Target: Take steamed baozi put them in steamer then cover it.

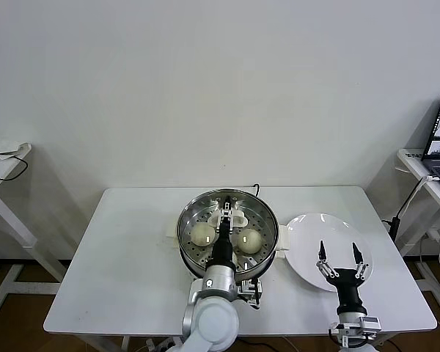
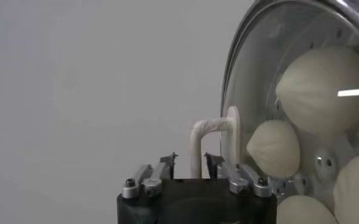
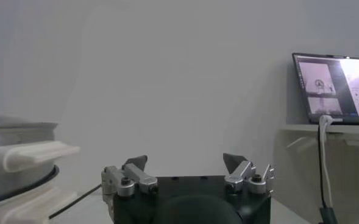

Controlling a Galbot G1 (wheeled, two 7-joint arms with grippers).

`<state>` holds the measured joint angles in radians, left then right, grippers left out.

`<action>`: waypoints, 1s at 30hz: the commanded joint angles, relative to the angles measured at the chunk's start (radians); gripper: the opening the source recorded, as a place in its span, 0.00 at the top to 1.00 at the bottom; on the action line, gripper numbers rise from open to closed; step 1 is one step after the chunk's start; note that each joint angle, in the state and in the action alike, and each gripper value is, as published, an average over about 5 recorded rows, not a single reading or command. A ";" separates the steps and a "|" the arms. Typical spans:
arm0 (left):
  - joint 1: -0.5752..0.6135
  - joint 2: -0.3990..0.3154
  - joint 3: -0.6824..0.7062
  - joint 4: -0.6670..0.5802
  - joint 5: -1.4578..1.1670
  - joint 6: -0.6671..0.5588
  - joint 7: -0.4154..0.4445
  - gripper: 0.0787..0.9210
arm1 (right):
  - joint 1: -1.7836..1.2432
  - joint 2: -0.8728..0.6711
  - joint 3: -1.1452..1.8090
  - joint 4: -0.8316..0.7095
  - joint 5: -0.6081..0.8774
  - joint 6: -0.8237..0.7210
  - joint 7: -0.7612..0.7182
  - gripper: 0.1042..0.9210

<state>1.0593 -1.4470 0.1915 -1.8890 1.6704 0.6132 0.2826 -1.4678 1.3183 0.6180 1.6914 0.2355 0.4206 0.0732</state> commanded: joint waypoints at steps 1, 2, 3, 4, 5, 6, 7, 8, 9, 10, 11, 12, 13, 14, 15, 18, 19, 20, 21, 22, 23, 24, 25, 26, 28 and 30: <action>0.078 0.080 0.001 -0.171 -0.006 -0.003 -0.001 0.27 | 0.007 -0.003 -0.002 -0.017 0.001 0.002 -0.001 0.12; 0.087 0.089 0.000 -0.191 -0.010 -0.003 -0.002 0.24 | 0.008 -0.004 -0.003 -0.019 0.001 0.002 -0.002 0.12; 0.097 0.099 -0.002 -0.213 -0.015 -0.002 -0.004 0.20 | 0.010 -0.004 -0.004 -0.021 0.001 0.002 -0.002 0.12; 0.106 0.107 -0.006 -0.235 -0.022 -0.001 -0.006 0.17 | 0.012 -0.005 -0.005 -0.023 0.001 0.002 -0.002 0.12; 0.116 0.116 -0.012 -0.258 -0.030 0.000 -0.009 0.15 | 0.014 -0.006 -0.006 -0.026 0.001 0.003 -0.002 0.12; 0.128 0.126 -0.020 -0.285 -0.041 -0.001 -0.013 0.13 | 0.016 -0.007 -0.007 -0.029 0.001 0.003 -0.003 0.12; 0.142 0.135 -0.031 -0.312 -0.053 -0.001 -0.017 0.13 | 0.017 -0.008 -0.008 -0.032 0.002 0.004 -0.003 0.12; 0.157 0.146 -0.045 -0.341 -0.068 -0.001 -0.022 0.12 | 0.018 -0.009 -0.008 -0.034 0.002 0.004 -0.003 0.12; 0.176 0.158 -0.063 -0.371 -0.085 -0.003 -0.027 0.12 | 0.019 -0.010 -0.008 -0.036 0.002 0.005 -0.004 0.12; 0.200 0.173 -0.086 -0.403 -0.113 -0.006 -0.037 0.12 | 0.019 -0.012 -0.008 -0.036 0.003 0.005 -0.004 0.12; 0.226 0.186 -0.109 -0.432 -0.142 -0.009 -0.049 0.12 | 0.020 -0.013 -0.007 -0.036 0.004 0.004 -0.004 0.12; 0.256 0.198 -0.136 -0.461 -0.175 -0.017 -0.066 0.12 | 0.020 -0.015 -0.006 -0.036 0.006 0.004 -0.004 0.12; 0.291 0.209 -0.172 -0.489 -0.220 -0.030 -0.093 0.12 | 0.020 -0.017 -0.004 -0.033 0.007 0.003 -0.004 0.12; 0.324 0.217 -0.213 -0.514 -0.271 -0.048 -0.120 0.12 | 0.020 -0.019 -0.002 -0.030 0.009 0.001 -0.004 0.12; 0.353 0.221 -0.259 -0.536 -0.331 -0.067 -0.149 0.12 | 0.020 -0.020 -0.001 -0.026 0.010 -0.001 -0.004 0.12; 0.431 0.220 -0.431 -0.593 -0.569 -0.156 -0.240 0.12 | 0.017 -0.025 0.005 -0.008 0.014 -0.015 -0.004 0.12; 0.452 0.215 -0.490 -0.605 -0.675 -0.184 -0.266 0.12 | 0.016 -0.027 0.008 0.001 0.017 -0.021 -0.004 0.12; 0.468 0.208 -0.543 -0.610 -0.781 -0.211 -0.288 0.12 | 0.013 -0.028 0.012 0.011 0.021 -0.029 -0.005 0.12; 0.478 0.198 -0.590 -0.607 -0.882 -0.233 -0.301 0.12 | 0.010 -0.029 0.016 0.022 0.027 -0.037 -0.007 0.12; 0.486 0.183 -0.641 -0.597 -0.999 -0.257 -0.313 0.12 | 0.007 -0.030 0.021 0.035 0.034 -0.047 -0.010 0.12; 0.490 0.165 -0.687 -0.583 -1.103 -0.271 -0.323 0.12 | 0.003 -0.032 0.027 0.049 0.044 -0.058 -0.015 0.12; 0.491 0.145 -0.729 -0.564 -1.186 -0.286 -0.327 0.12 | -0.001 -0.033 0.033 0.063 0.054 -0.070 -0.021 0.12; 0.490 0.119 -0.772 -0.542 -1.258 -0.304 -0.326 0.12 | -0.004 -0.035 0.038 0.077 0.063 -0.081 -0.026 0.12; 0.489 0.095 -0.809 -0.518 -1.317 -0.320 -0.323 0.12 | -0.008 -0.037 0.043 0.091 0.070 -0.093 -0.032 0.12; 0.487 0.049 -0.860 -0.469 -1.391 -0.351 -0.312 0.12 | -0.014 -0.040 0.052 0.118 0.080 -0.116 -0.042 0.12; 0.488 0.019 -0.883 -0.418 -1.426 -0.391 -0.301 0.12 | -0.019 -0.044 0.059 0.141 0.085 -0.132 -0.048 0.12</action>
<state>1.4369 -1.3086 -0.2951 -2.3651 0.9362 0.4221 0.0588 -1.4719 1.2809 0.6480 1.7293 0.2782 0.3673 0.0522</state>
